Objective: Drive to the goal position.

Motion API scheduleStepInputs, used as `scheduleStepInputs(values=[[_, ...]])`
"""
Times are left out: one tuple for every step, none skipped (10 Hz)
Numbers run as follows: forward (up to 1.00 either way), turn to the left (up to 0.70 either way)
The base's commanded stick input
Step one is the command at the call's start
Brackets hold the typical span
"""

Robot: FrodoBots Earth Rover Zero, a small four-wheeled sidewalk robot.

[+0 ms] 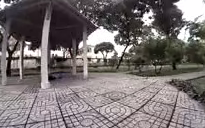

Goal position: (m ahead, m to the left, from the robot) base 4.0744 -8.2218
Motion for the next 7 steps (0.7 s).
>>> scheduleStepInputs(values=[[1.00,0.00],[1.00,0.00],[1.00,0.00],[1.00,0.00],[1.00,0.00],[1.00,0.00],[1.00,-0.14]])
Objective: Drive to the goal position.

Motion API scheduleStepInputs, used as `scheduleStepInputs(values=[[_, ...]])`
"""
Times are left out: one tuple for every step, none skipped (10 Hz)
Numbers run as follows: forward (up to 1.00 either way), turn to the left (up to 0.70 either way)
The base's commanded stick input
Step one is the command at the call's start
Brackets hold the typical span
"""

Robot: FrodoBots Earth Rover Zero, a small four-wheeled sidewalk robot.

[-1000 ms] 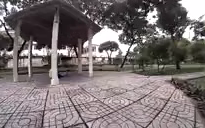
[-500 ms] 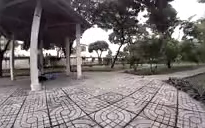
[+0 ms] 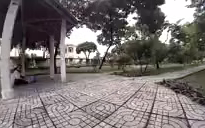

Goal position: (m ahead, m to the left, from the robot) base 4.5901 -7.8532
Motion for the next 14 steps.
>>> scheduleStepInputs(values=[[1.00,-0.27],[1.00,-0.27],[1.00,-0.27],[1.00,-0.27],[1.00,-0.27],[1.00,0.00],[1.00,0.00],[1.00,0.00],[1.00,0.00],[1.00,0.00],[1.00,0.00],[1.00,0.00],[1.00,0.00],[1.00,0.00]])
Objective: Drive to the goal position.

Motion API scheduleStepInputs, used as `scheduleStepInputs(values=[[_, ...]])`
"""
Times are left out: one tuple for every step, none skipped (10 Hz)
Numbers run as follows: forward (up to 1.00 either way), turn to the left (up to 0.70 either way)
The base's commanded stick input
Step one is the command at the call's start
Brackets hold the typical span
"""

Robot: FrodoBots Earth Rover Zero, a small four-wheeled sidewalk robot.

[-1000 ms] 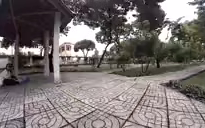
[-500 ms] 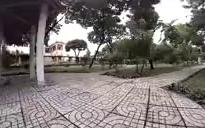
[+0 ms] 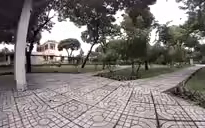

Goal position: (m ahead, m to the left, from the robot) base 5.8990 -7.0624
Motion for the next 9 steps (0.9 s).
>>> scheduleStepInputs(values=[[1.00,-0.27],[1.00,-0.27],[1.00,-0.27],[1.00,-0.27],[1.00,-0.27],[1.00,0.00],[1.00,0.00],[1.00,0.00],[1.00,0.00]])
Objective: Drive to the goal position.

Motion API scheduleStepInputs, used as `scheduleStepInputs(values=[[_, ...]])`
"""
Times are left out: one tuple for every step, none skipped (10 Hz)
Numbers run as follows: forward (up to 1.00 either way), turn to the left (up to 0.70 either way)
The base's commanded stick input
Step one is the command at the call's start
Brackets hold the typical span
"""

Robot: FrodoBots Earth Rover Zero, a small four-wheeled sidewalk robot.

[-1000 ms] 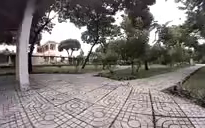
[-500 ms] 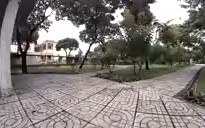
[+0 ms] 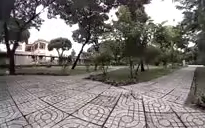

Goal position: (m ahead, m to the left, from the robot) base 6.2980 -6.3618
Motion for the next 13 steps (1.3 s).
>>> scheduleStepInputs(values=[[1.00,-0.19],[1.00,-0.27],[1.00,-0.27],[1.00,-0.27],[1.00,-0.27],[0.75,-0.32],[0.29,-0.40],[0.00,-0.45],[0.00,-0.45],[0.33,-0.39],[0.92,-0.29],[1.00,-0.27],[1.00,-0.27]])
